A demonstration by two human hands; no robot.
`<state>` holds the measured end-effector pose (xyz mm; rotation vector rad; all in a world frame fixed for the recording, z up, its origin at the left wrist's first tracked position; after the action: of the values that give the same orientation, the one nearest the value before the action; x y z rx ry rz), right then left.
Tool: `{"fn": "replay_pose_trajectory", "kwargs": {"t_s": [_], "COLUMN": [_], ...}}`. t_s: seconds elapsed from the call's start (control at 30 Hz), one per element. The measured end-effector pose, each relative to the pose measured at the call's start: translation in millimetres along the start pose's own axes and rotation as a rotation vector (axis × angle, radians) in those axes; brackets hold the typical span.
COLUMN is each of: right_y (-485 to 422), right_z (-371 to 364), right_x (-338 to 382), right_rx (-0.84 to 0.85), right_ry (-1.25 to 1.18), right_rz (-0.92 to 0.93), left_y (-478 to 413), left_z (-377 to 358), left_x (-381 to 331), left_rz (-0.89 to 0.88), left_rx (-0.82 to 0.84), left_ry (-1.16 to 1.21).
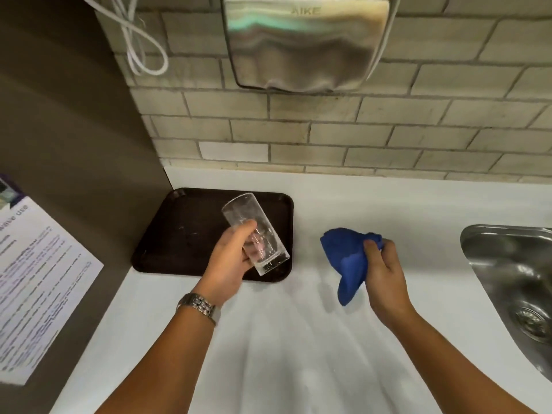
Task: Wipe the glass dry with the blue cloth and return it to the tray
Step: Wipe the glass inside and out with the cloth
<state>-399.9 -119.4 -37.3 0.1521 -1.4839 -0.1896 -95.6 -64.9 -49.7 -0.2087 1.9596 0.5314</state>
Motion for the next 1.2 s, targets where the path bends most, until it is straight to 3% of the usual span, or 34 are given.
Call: {"fn": "replay_pose_trajectory", "kwargs": {"t_s": [0.23, 0.43, 0.63, 0.77, 0.93, 1.1, 1.2], "right_y": [60.1, 76.1, 51.5, 68.1, 39.0, 57.0, 50.3], "right_z": [-53.1, -96.2, -112.3, -118.2, -114.6, -113.7, -109.3], "right_x": [53.4, 61.5, 62.7, 69.8, 77.7, 75.6, 71.6], "right_rx": [0.316, 0.503, 0.487, 0.531, 0.475, 0.45, 0.446], "right_ry": [0.145, 0.428, 0.134, 0.307, 0.045, 0.271, 0.146], "right_rz": [0.345, 0.601, 0.276, 0.474, 0.233, 0.461, 0.345], "left_y": [41.1, 47.1, 44.3, 45.5, 53.3, 52.8, 51.7], "left_z": [-51.5, -63.1, -49.4, -47.1, -48.3, -50.4, -50.5], "left_x": [9.0, -5.7, -6.4, -12.6, -9.2, -13.3, -15.4], "left_rz": [0.128, 0.036, 0.013, 0.007, 0.014, -0.012, -0.034], "left_rx": [0.076, 0.179, 0.044, 0.094, 0.082, 0.054, 0.026], "left_ry": [0.016, -0.088, -0.012, -0.025, -0.073, -0.085, -0.103]}}
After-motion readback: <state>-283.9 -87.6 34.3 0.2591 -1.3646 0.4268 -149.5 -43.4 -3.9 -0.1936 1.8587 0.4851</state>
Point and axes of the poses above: each hand's wrist, its own y-axis away from the middle knuckle, its own z-axis out of the back of the hand, x = y × z, the point moved 6 cm from there along -y, towards the middle knuckle, and after that the axes turned 6 degrees about -z, right-handed, at the moved point
